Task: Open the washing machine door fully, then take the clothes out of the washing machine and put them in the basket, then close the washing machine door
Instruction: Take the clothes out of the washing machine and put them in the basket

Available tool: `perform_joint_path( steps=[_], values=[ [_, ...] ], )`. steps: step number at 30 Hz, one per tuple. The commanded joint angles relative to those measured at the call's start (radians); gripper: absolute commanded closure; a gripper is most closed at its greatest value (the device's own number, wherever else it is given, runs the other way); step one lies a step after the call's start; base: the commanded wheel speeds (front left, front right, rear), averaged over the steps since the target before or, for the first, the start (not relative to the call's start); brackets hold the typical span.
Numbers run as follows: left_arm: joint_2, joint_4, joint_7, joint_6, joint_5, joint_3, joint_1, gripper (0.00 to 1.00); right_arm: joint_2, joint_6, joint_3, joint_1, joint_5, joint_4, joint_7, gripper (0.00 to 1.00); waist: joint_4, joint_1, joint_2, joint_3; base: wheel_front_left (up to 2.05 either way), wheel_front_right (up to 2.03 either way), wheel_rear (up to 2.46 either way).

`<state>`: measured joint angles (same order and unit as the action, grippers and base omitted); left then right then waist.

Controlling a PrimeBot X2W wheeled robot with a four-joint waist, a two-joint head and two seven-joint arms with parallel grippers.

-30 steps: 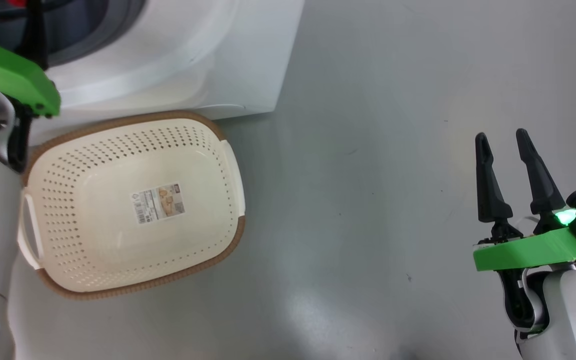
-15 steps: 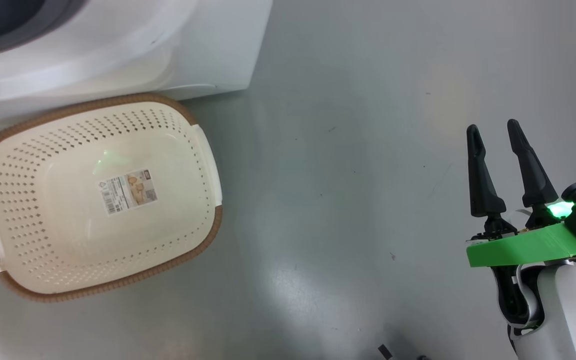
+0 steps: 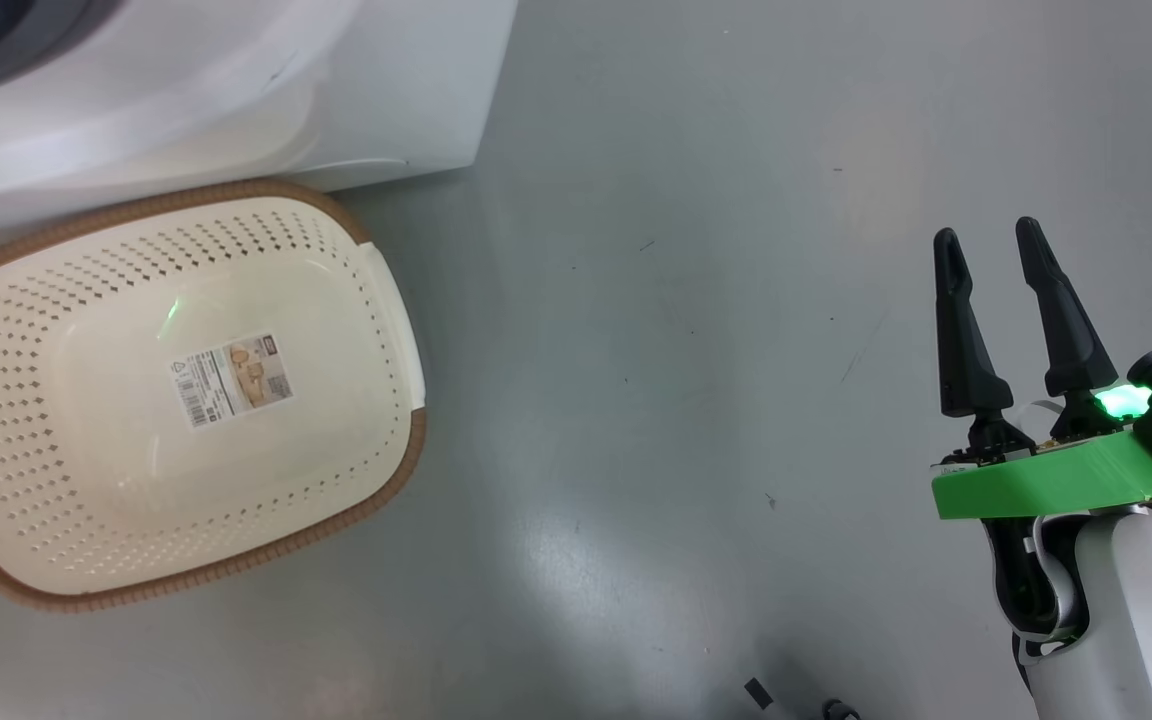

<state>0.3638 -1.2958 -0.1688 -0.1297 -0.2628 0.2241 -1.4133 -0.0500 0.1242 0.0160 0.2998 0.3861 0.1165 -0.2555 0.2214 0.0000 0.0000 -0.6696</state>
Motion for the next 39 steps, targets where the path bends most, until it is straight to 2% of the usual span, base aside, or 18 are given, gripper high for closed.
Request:
perform_joint_path(
  steps=[1, 7, 14, 19, 26, 39],
  values=[
    [0.05, 0.014, -0.01, 0.008, 0.013, 0.002, -0.002, 1.0, 0.0, 0.007, -0.024, -0.004, 0.006, -0.027, -0.006, 0.0, -0.001, 0.0, 0.0, 0.002, 0.0, 0.0, 0.0],
    [0.026, 0.012, -0.047, 0.006, 0.002, 0.01, 0.01, 1.0, 0.0, 0.007, -0.02, -0.006, -0.004, -0.028, -0.006, 0.0, -0.017, 0.0, 0.0, 0.014, 0.0, 0.0, 0.0],
    [-0.007, 0.049, -0.09, 0.01, -0.047, -0.029, 0.064, 1.0, 0.0, 0.007, -0.009, -0.012, -0.019, -0.019, -0.006, 0.0, -0.044, 0.0, 0.0, 0.064, 0.0, 0.0, 0.0],
    [-0.012, 0.223, -0.092, 0.025, -0.063, -0.08, 0.166, 1.0, 0.0, 0.007, -0.003, -0.021, -0.029, -0.014, -0.006, 0.0, -0.065, 0.0, 0.0, 0.105, 0.0, 0.0, 0.0],
    [-0.049, 0.46, -0.093, 0.047, -0.048, -0.181, 0.355, 1.0, 0.0, 0.007, 0.01, -0.053, -0.041, -0.005, -0.006, 0.0, -0.096, 0.0, 0.0, 0.169, 0.0, 0.0, 0.0],
    [-0.161, 0.796, -0.093, 0.022, 0.035, -0.354, 0.62, 1.0, -0.005, 0.007, 0.033, -0.105, -0.049, 0.002, -0.006, 0.0, -0.147, 0.0, 0.0, 0.239, 0.0, 0.0, 0.0]
  ],
)
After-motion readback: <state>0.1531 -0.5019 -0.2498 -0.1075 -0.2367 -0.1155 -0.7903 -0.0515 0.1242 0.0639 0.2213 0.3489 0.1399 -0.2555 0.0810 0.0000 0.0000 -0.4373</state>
